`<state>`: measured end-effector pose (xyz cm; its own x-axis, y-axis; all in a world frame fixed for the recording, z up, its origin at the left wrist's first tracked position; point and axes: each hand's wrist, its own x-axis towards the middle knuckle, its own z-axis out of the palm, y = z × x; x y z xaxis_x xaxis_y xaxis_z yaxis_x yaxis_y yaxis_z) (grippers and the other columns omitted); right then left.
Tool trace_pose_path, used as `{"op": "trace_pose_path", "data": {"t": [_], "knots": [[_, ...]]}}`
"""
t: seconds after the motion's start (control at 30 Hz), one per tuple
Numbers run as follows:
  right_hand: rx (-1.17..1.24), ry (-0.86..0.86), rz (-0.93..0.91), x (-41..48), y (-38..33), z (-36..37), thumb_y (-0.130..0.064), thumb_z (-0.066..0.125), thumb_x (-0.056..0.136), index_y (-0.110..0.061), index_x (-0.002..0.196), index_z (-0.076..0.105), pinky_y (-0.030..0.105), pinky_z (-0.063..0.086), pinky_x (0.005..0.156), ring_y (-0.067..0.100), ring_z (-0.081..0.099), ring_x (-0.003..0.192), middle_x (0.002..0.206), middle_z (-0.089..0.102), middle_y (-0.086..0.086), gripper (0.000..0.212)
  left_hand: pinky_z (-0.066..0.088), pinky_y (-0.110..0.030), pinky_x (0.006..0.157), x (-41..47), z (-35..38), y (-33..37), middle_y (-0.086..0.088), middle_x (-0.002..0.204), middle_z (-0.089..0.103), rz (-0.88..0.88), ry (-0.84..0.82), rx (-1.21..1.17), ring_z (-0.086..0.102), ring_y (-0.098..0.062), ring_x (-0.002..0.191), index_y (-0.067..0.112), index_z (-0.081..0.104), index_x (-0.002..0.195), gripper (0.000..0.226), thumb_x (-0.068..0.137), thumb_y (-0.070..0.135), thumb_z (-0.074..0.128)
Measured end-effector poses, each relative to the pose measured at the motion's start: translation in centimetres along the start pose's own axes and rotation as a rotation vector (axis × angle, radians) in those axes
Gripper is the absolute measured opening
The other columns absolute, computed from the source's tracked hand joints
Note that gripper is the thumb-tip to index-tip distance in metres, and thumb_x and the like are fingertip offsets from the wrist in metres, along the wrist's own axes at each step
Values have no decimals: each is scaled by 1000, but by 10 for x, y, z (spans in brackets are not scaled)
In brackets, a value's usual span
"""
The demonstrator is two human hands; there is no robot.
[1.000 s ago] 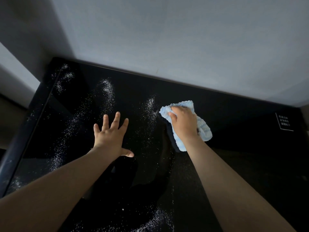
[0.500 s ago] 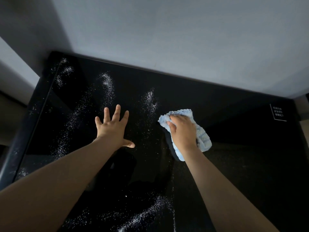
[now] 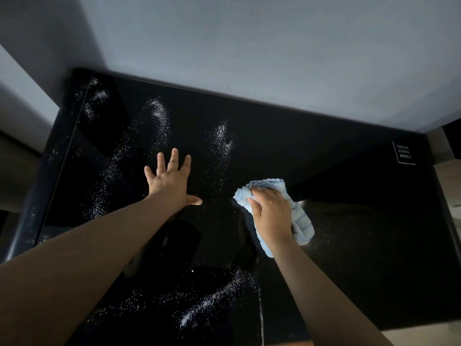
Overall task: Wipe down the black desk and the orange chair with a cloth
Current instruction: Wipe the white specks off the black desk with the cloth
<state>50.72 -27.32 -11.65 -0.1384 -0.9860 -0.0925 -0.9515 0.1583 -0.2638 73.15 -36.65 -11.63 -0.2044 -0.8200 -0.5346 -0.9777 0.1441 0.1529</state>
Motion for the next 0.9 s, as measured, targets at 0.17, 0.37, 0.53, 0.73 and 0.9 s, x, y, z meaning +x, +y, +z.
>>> {"op": "trace_pose_path", "data": {"t": [0.17, 0.37, 0.53, 0.73, 0.9], "knots": [[5, -8, 30, -15, -2, 1, -29, 49, 96, -22, 123, 61, 43, 42, 96, 14, 49, 122, 125, 61, -7, 31, 2, -57, 118, -37, 15, 1, -4, 159, -21, 86, 26, -18, -18, -33, 146, 22, -9, 153, 107, 81, 63, 59], [10, -38, 58, -35, -3, 2, -31, 48, 97, -23, 126, 58, 41, 40, 99, 12, 47, 123, 127, 60, -8, 33, 2, -53, 119, -90, 42, 0, -6, 159, -22, 203, -62, 59, -19, -34, 145, 18, -9, 153, 108, 81, 63, 59], [9, -48, 57, -51, -4, 2, -30, 47, 97, -21, 127, 58, 41, 41, 99, 12, 47, 123, 128, 60, -8, 33, 0, -56, 117, -106, 58, -3, -6, 156, -29, 182, -109, 74, -24, -38, 143, 18, -13, 152, 114, 78, 67, 59], [16, -55, 76, -76, -4, 4, -29, 46, 97, -21, 126, 58, 42, 40, 100, 12, 47, 123, 128, 60, -7, 33, -2, -57, 117, -105, 64, -3, -3, 155, -32, 154, -107, 79, -25, -37, 143, 20, -14, 152, 121, 73, 66, 65], [28, -47, 107, -102, -4, 7, -31, 45, 97, -22, 126, 59, 41, 39, 101, 10, 46, 123, 127, 60, -8, 33, -1, -57, 117, -105, 63, -3, -3, 156, -30, 160, -101, 92, -23, -37, 144, 20, -13, 152, 121, 73, 66, 66]]}}
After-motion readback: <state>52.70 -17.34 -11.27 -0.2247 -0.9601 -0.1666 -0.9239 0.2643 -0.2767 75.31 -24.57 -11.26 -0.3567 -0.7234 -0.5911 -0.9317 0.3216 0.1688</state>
